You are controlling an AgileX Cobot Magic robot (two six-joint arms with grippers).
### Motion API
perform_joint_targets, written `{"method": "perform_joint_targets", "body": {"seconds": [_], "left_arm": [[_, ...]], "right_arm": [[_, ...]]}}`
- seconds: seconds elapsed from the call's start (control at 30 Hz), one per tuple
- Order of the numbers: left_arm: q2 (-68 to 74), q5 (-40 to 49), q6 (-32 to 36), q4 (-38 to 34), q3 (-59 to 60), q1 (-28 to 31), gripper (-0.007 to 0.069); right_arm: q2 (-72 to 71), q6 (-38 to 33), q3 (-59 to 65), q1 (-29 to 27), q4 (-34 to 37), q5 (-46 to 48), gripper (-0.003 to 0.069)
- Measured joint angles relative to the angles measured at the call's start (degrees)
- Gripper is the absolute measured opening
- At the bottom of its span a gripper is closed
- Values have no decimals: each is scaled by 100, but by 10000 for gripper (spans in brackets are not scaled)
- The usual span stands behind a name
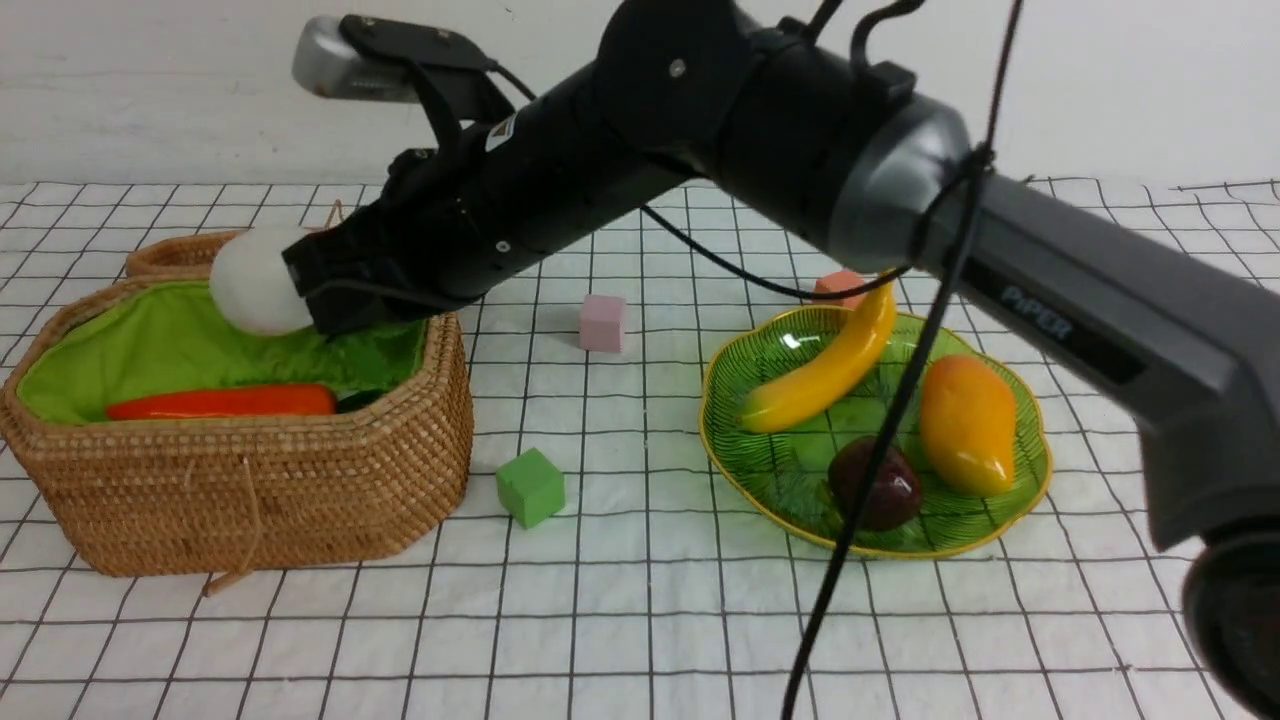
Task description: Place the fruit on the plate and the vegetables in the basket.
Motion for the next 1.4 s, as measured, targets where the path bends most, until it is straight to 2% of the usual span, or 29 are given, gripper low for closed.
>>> {"method": "perform_joint_targets", "body": {"seconds": [0.07,0.17,0.27,0.33,0.37,0.4,0.43,0.47,0.5,0.53,0.6,0.63,0.7,0.73,0.83,0.93,1.07,1.2,1.4], "left_arm": [[0,0,0,0,0,0,162],[0,0,0,0,0,0,165],[0,0,0,0,0,0,166],[0,0,0,0,0,0,167],[0,0,0,0,0,0,167],[0,0,0,0,0,0,168],[0,0,0,0,0,0,168],[0,0,0,0,0,0,168],[0,0,0,0,0,0,169],[0,0,0,0,0,0,169],[0,0,0,0,0,0,172],[0,0,0,0,0,0,174],[0,0,0,0,0,0,174],[0,0,0,0,0,0,175],[0,0,0,0,0,0,175],[0,0,0,0,0,0,177],[0,0,0,0,0,0,181],[0,0,0,0,0,0,183],[0,0,0,0,0,0,185]], "right_arm": [[160,-4,-48,0,27,-39,5],[477,17,-55,0,12,-126,52],[559,22,-55,0,-9,-208,146],[559,41,-59,0,-9,-257,248],[551,48,-59,0,-9,-265,260],[533,90,-70,0,-9,-291,373],[517,110,-70,0,-9,-285,439],[505,110,-70,0,-9,-284,452],[430,144,-70,0,-74,-237,569],[420,144,-70,0,-74,-237,580],[213,145,-104,-20,-259,-69,660],[66,145,-138,-55,-360,63,673],[-45,145,-173,-91,-479,235,677],[-376,145,-276,-216,-761,688,673],[-774,145,-346,-398,-1109,1284,654],[-1501,145,-377,-732,-1719,2086,597],[-2676,411,244,-1040,-2487,2237,501],[-4169,960,1900,-1096,-3139,2281,366],[-5360,1490,4226,-1096,-3453,2325,145]]}}
